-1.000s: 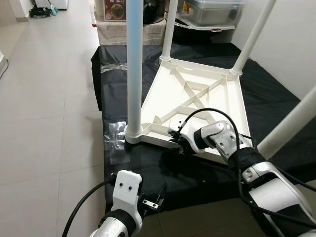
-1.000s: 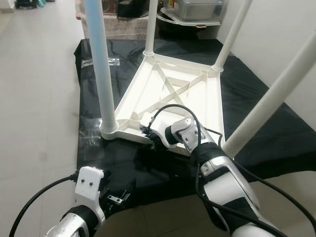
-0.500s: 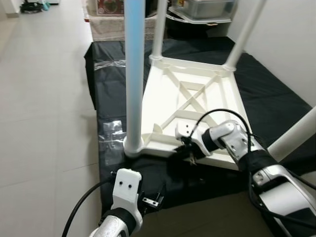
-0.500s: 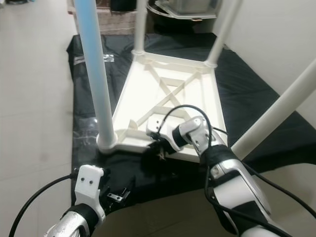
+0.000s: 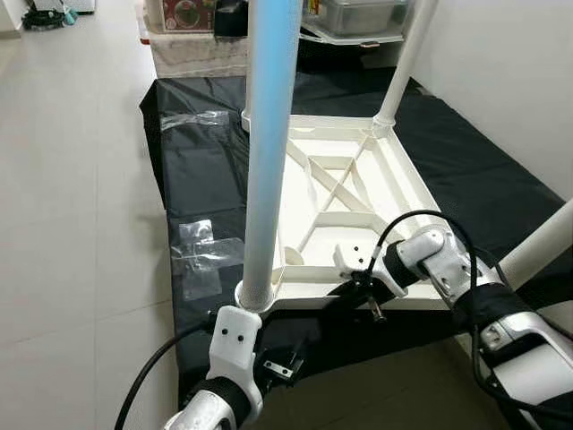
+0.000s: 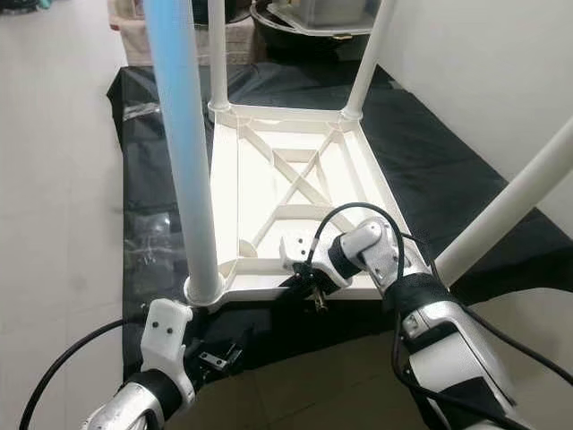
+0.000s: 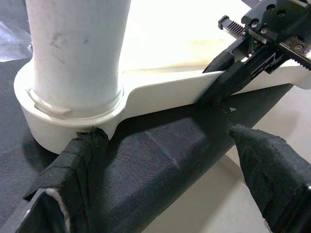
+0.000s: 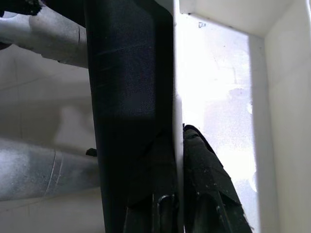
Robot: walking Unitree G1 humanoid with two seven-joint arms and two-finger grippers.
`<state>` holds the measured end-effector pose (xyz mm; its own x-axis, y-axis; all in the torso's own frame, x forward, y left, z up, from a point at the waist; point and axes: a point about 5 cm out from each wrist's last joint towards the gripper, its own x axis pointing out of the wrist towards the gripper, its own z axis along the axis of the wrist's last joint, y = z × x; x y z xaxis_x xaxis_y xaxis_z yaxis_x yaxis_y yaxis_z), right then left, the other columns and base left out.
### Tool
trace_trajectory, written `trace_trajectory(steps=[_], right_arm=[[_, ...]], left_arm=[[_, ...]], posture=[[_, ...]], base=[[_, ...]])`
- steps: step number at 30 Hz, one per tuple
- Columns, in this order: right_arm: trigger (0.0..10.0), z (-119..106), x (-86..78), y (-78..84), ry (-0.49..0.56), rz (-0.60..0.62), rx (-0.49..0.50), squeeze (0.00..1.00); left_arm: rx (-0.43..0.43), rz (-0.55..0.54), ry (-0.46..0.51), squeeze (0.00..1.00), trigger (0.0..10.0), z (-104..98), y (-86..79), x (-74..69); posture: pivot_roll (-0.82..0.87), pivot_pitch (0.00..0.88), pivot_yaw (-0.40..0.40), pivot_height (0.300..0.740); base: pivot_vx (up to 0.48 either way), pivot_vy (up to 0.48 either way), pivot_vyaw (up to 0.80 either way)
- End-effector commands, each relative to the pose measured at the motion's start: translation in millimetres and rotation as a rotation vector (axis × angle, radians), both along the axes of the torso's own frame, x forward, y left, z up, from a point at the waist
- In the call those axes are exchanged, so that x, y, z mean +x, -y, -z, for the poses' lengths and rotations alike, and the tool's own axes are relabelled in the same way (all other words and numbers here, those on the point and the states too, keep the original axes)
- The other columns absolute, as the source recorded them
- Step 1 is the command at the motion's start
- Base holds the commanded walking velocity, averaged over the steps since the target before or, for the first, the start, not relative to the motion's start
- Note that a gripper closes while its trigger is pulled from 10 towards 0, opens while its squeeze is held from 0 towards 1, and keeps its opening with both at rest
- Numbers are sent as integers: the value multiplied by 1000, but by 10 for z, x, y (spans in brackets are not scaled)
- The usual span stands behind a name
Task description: Building children table
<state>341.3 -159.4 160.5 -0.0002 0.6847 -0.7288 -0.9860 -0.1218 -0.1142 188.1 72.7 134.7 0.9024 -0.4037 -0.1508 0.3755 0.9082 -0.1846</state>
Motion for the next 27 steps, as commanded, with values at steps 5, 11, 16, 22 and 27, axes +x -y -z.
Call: trace_trajectory(steps=[5, 11, 16, 22, 27], right_arm=[[10000, 44, -36, -196, 25, -116, 14, 0], [10000, -121, 8, -220, 11, -104, 91, 1000], [10000, -223, 34, -197, 11, -82, 120, 835], [10000, -447, 49, -49, 6, -50, 148, 0], [10000, -674, 65, 14, 12, 14, 288, 0]], left_arm=[[8, -13, -7, 0, 10000, 21, -32, 23], [11, -16, -6, 0, 10000, 31, -36, 39], [12, -17, -6, 0, 10000, 39, -40, 51], [19, -16, -5, 0, 10000, 67, -44, 91], [30, -20, -1, 0, 10000, 106, -64, 141]], posture=[[21, 151, -105, 740], [19, 144, -103, 740], [19, 138, -103, 740], [17, 106, -99, 740], [25, 62, -99, 740]], base=[[0, 0, 0], [0, 0, 0], [0, 0, 0], [0, 0, 0], [0, 0, 0]])
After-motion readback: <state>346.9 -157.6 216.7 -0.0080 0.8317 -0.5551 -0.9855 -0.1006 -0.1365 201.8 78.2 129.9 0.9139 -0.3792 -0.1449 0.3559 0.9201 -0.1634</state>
